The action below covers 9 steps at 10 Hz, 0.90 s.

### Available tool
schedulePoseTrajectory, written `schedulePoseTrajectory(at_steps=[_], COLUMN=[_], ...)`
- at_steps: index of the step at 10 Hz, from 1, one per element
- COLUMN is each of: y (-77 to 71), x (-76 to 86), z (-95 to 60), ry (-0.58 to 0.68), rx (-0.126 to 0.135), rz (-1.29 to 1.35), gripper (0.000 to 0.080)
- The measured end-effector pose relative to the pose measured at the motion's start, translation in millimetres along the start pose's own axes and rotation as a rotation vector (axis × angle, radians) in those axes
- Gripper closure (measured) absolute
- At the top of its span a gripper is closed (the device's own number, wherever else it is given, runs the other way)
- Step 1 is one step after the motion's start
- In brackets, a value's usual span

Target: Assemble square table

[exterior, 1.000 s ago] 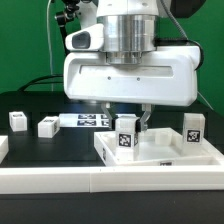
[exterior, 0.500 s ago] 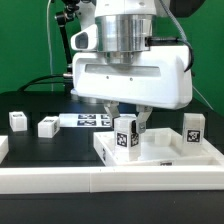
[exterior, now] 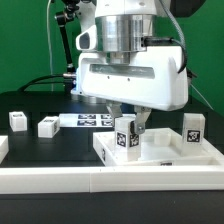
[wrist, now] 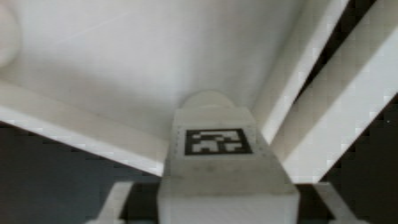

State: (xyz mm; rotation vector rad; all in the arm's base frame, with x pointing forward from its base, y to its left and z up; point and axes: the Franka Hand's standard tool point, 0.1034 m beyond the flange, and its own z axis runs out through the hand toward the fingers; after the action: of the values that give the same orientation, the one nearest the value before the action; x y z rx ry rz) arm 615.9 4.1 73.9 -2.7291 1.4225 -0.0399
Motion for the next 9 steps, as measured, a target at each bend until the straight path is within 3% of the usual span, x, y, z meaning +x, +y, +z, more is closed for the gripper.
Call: schedulePoseTrajectory(at_steps=[1, 2, 3, 4, 9], y=[0.0, -0.7, -2.2, -3.9, -3.9], x=[-0.1, -0.7, -1.1, -0.9, 0.0], z=[0.0, -0.5, -0.8, -0.8, -0.7], ry=[0.000, -0.002, -0.004, -0.003, -0.003], rx=[-0.001, -0.004, -0.005, -0.003, 0.002], rz=[-0.013, -0.059, -0.099, -0.135, -0.153], gripper=[0.0412, 0.0412, 0.0232, 0.0168, 0.0151])
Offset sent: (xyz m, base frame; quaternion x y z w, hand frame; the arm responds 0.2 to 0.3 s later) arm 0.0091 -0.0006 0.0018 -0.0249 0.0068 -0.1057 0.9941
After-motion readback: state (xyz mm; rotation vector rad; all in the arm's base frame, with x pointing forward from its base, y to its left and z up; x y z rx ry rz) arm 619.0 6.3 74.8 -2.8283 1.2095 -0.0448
